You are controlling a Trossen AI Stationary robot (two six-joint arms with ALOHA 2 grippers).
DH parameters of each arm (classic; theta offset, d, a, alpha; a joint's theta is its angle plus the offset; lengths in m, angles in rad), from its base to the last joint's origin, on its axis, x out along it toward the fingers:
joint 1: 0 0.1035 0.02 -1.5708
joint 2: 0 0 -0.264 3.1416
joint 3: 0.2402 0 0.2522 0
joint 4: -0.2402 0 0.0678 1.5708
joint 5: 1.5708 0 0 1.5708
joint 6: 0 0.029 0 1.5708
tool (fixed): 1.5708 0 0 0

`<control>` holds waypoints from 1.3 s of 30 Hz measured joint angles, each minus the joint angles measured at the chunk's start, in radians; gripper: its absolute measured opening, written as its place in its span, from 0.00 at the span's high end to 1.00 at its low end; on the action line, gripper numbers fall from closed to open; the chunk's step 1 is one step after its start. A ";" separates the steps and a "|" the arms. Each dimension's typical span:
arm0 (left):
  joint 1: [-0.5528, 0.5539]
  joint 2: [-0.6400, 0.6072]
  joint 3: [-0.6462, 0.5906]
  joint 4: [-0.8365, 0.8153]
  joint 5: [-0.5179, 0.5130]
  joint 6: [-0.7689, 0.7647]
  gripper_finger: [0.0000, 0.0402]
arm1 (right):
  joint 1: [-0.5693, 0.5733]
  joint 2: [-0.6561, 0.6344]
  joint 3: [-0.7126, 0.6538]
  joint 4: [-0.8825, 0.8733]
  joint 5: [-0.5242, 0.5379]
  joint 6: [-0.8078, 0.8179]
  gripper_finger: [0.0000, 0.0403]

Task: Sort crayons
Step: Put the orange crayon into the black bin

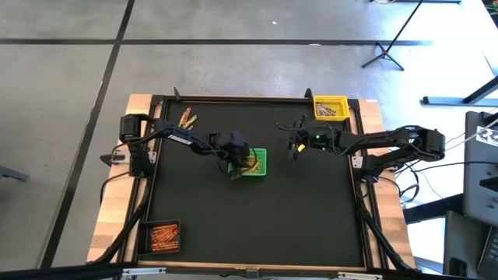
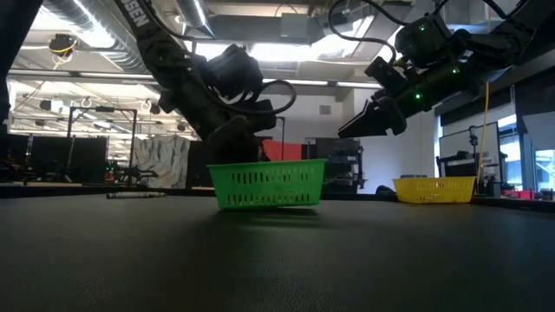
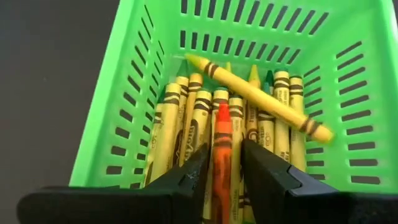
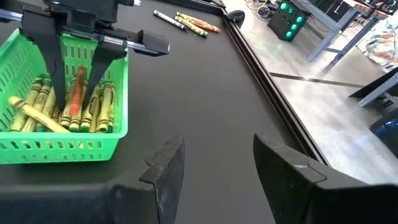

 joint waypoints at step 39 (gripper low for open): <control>-0.022 -0.136 0.137 -0.344 -0.066 0.059 0.99 | 0.000 0.000 0.000 -0.024 0.000 0.025 0.53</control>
